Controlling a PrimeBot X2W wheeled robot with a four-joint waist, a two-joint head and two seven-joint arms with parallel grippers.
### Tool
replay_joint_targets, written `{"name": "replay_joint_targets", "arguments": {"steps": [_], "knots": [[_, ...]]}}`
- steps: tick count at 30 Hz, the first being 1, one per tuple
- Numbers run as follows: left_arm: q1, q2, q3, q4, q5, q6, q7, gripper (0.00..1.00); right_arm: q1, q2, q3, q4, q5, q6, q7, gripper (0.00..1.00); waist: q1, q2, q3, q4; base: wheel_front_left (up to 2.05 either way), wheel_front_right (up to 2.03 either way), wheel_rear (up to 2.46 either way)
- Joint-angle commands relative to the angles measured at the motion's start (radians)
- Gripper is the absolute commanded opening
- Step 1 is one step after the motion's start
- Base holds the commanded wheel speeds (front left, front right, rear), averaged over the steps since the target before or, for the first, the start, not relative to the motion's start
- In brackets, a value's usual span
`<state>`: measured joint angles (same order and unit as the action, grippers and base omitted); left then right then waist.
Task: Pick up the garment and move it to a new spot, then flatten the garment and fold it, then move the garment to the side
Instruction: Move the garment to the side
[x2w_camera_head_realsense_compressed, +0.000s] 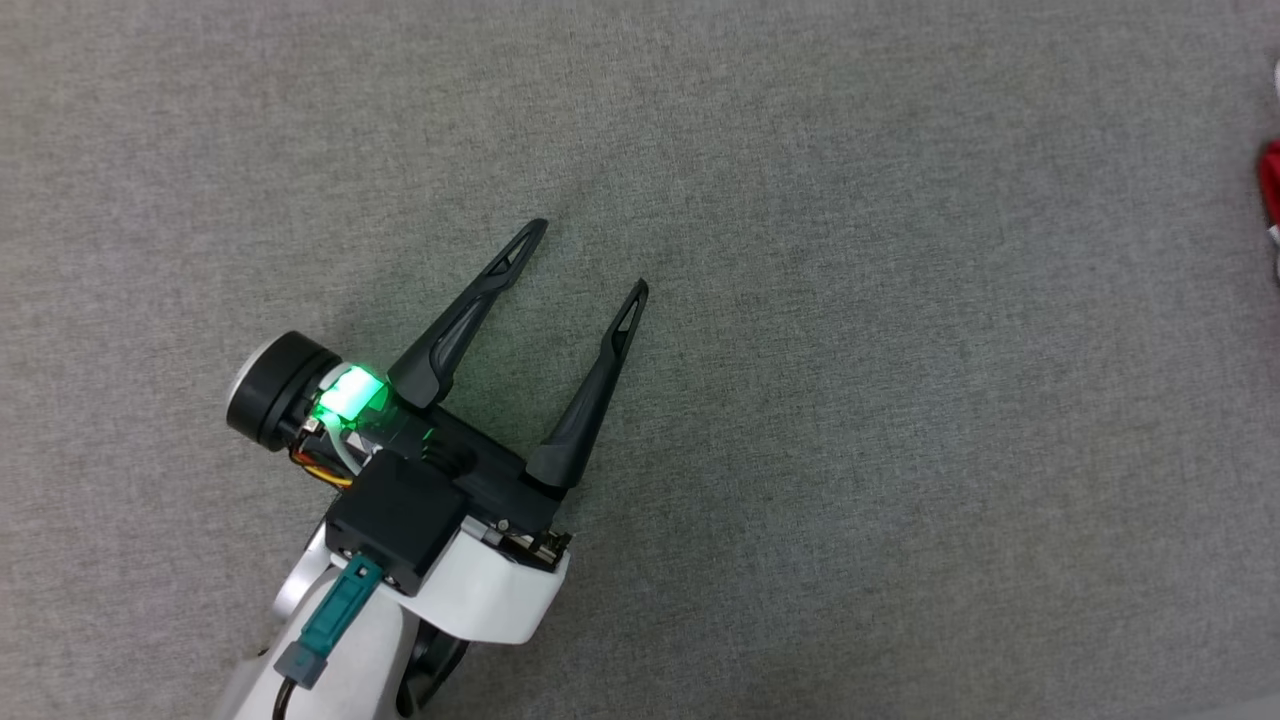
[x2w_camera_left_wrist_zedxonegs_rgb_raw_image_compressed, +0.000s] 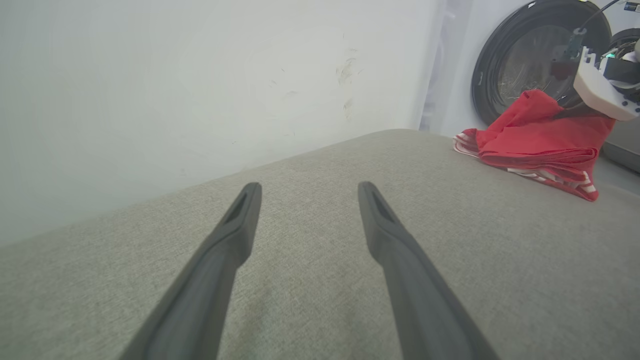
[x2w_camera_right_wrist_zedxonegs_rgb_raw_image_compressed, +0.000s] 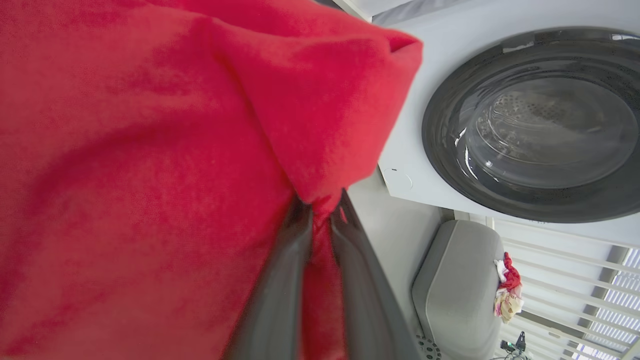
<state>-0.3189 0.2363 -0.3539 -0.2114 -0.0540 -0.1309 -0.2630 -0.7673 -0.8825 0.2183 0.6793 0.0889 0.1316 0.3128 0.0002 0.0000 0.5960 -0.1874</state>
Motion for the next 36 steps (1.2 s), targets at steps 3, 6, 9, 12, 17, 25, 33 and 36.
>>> {"name": "replay_joint_targets", "arguments": {"steps": [3,6,9,12,17,25,33,36], "knots": [[-0.022,0.01,-0.008,-0.019,0.006,0.001,-0.002,1.0,-0.042,0.026,-0.042,0.078,-0.051,-0.002,-0.026,0.0,-0.0002,0.0,0.027,0.002,0.0,0.0,0.0],[-0.022,0.009,-0.008,-0.025,0.005,0.001,-0.002,1.0,-0.059,0.051,-0.083,0.127,-0.084,-0.002,-0.057,0.0,-0.0002,0.0,0.027,0.008,0.0,0.0,0.0],[-0.019,0.002,-0.013,-0.021,0.004,0.001,-0.002,1.0,-0.069,0.068,-0.144,0.167,-0.132,-0.002,-0.079,0.0,-0.0002,0.0,0.02,0.018,0.0,0.0,0.0],[-0.017,-0.01,-0.01,-0.012,-0.001,0.005,-0.002,1.0,-0.074,0.092,-0.198,0.185,-0.185,-0.002,-0.094,1.0,-0.0002,0.0,0.0,0.03,0.0,0.0,0.0],[0.004,-0.036,-0.004,0.013,-0.018,0.008,-0.002,1.0,-0.064,0.115,-0.255,0.174,-0.243,-0.002,-0.104,1.0,-0.0002,0.0,-0.065,0.058,0.0,0.0,0.0],[0.063,-0.078,0.037,0.083,-0.045,0.016,-0.002,1.0,-0.013,0.172,-0.257,0.085,-0.24,-0.002,-0.156,1.0,-0.0002,0.0,-0.214,0.113,0.0,0.0,0.0],[0.158,-0.102,0.109,0.181,-0.056,0.033,-0.002,1.0,0.083,0.281,-0.194,-0.152,-0.118,-0.002,-0.225,1.0,-0.0002,0.0,-0.36,0.154,0.0,0.0,0.0],[0.185,-0.111,0.128,0.193,-0.059,0.031,-0.002,1.0,0.143,0.328,-0.215,-0.246,-0.074,-0.002,-0.257,1.0,-0.0002,0.0,-0.407,0.172,0.0,0.0,0.0]]}}
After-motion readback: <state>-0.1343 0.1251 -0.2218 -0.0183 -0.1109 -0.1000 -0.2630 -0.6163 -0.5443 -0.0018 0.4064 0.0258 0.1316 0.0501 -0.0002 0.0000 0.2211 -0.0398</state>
